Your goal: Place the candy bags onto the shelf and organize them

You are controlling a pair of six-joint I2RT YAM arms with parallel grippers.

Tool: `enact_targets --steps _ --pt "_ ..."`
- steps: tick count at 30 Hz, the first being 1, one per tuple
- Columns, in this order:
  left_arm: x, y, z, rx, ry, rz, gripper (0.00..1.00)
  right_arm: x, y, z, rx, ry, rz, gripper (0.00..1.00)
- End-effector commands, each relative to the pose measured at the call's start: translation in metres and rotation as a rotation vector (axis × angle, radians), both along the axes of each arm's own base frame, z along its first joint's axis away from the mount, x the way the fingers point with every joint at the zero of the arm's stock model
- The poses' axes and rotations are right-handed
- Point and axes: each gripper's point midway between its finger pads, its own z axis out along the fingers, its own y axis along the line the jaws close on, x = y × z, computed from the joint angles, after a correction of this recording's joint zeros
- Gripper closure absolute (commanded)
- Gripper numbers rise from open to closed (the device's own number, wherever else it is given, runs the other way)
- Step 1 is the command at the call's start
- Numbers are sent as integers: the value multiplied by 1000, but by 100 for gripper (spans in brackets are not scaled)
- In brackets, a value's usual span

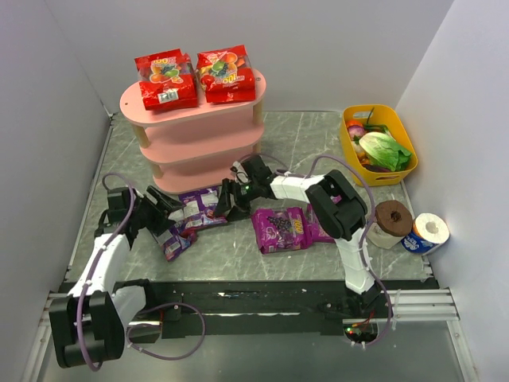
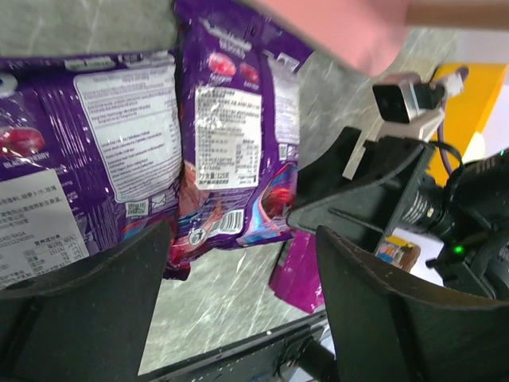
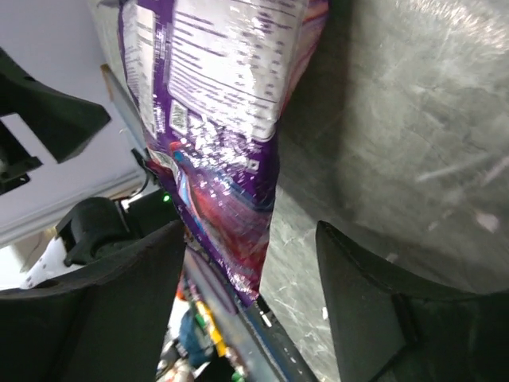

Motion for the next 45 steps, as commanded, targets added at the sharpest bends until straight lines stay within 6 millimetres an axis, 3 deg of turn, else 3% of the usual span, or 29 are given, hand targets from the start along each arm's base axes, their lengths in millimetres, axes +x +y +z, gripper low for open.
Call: enact_targets --steps 1,3,6,12,14,16,22,36,41,45 --pt "5 -7 0 1 -27 -27 20 -1 17 20 110 16 34 39" --pt "5 -7 -3 3 -21 -30 20 -1 18 22 124 27 29 58" --pt "5 -11 -6 -1 -11 -41 19 -2 13 21 114 44 10 76" --pt "0 -22 -19 -7 17 -66 17 -4 -6 30 138 142 -64 100" --pt "-2 -25 -24 -5 28 -66 17 -8 -11 33 154 223 -98 100" --pt "-2 -29 -26 -13 21 -74 16 -4 -11 49 229 262 -110 100" --pt "2 -45 -28 -39 -8 -112 15 -9 -14 68 303 304 -92 100" --pt "27 -62 -28 -92 -75 -116 20 -27 -39 65 234 342 -61 100" --pt "21 -74 -22 -158 -48 -149 20 -31 -46 59 198 317 -33 100" --pt "14 -74 -12 -161 -39 -146 13 -29 -47 59 204 321 -41 100"
